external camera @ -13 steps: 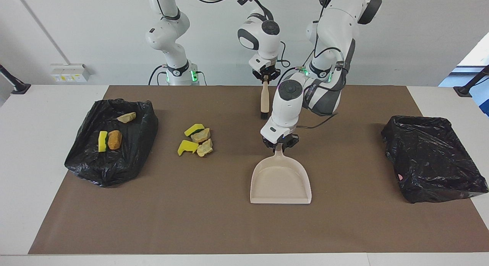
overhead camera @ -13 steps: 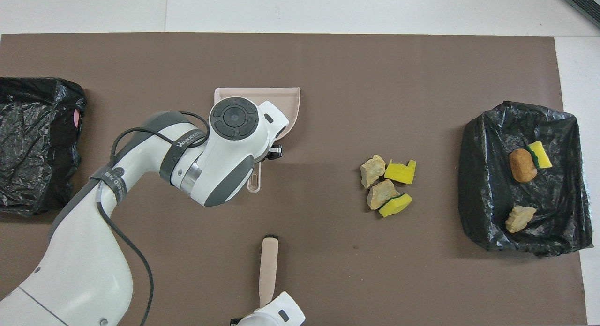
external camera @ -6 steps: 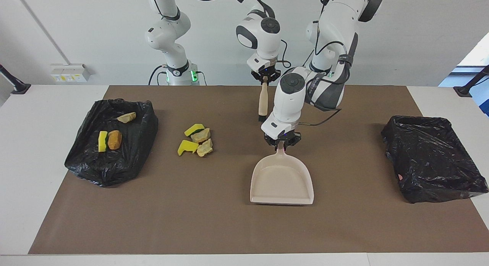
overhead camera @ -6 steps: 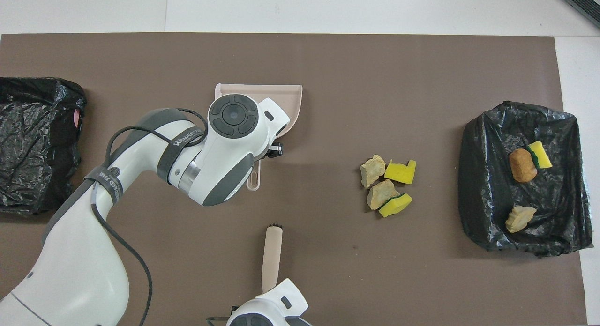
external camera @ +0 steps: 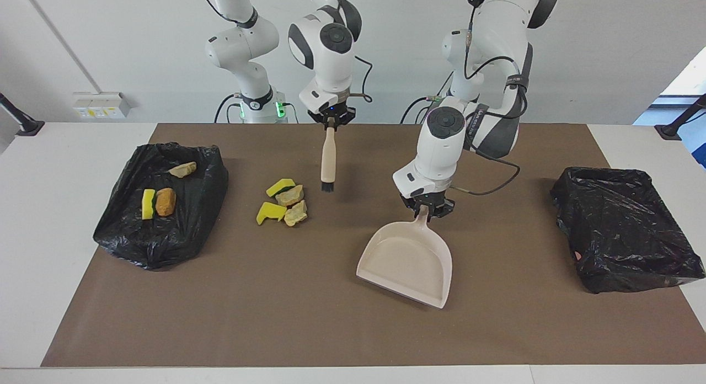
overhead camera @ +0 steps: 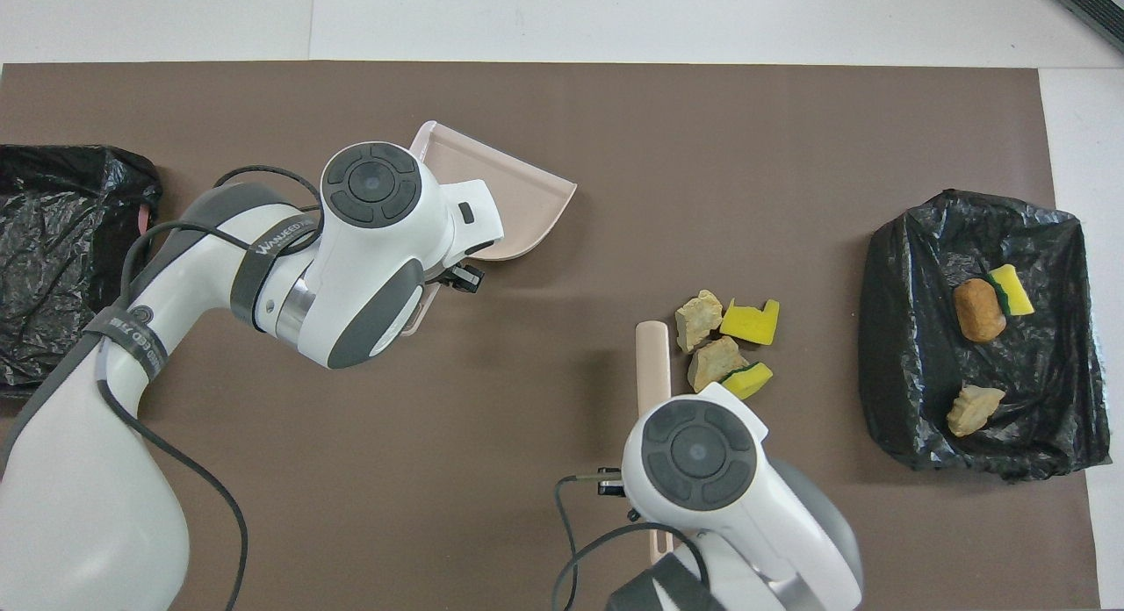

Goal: Sweep and dump trash in bin
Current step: 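Lower the dustpan beside the pile while the right gripper brings the brush, then sweep the brown pieces and yellow sponges into the dustpan with the right gripper, then sweep the remaining pieces into the dustpan with the right gripper, then carry the loaded dustpan with the left gripper to the nearby black bag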

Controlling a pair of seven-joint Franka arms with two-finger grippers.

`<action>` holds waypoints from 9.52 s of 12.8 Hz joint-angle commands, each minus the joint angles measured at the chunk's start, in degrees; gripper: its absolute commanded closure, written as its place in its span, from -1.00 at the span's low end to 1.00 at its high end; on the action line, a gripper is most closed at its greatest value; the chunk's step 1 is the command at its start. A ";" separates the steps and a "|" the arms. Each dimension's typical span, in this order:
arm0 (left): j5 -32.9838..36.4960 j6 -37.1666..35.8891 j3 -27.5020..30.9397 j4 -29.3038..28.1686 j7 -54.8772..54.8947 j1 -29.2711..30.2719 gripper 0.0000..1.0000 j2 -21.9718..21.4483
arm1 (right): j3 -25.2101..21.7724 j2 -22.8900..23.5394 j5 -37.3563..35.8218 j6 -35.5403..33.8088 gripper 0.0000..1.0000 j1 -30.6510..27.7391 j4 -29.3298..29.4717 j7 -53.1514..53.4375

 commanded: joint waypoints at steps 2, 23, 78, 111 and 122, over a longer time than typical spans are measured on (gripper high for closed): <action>1.12 -4.16 -0.22 -0.51 15.05 0.06 1.00 -1.39 | 0.92 1.19 -8.39 -0.10 1.00 -7.13 -0.30 -7.28; 6.83 -2.14 -8.22 -17.20 39.62 -0.64 1.00 -10.70 | 1.09 7.44 0.44 6.92 1.00 -11.90 -4.26 -21.10; 5.78 -6.62 -8.92 -19.23 22.48 2.34 1.00 -12.20 | 1.18 29.85 -12.19 8.86 1.00 -12.24 27.38 -39.12; 5.69 -8.73 9.86 -19.85 66.42 3.84 1.00 -29.33 | 3.47 10.60 7.24 4.02 1.00 -2.77 7.97 -3.56; 5.95 -5.14 36.05 -10.71 82.83 3.93 1.00 -28.55 | 3.55 8.41 9.96 14.31 1.00 7.01 -3.55 2.81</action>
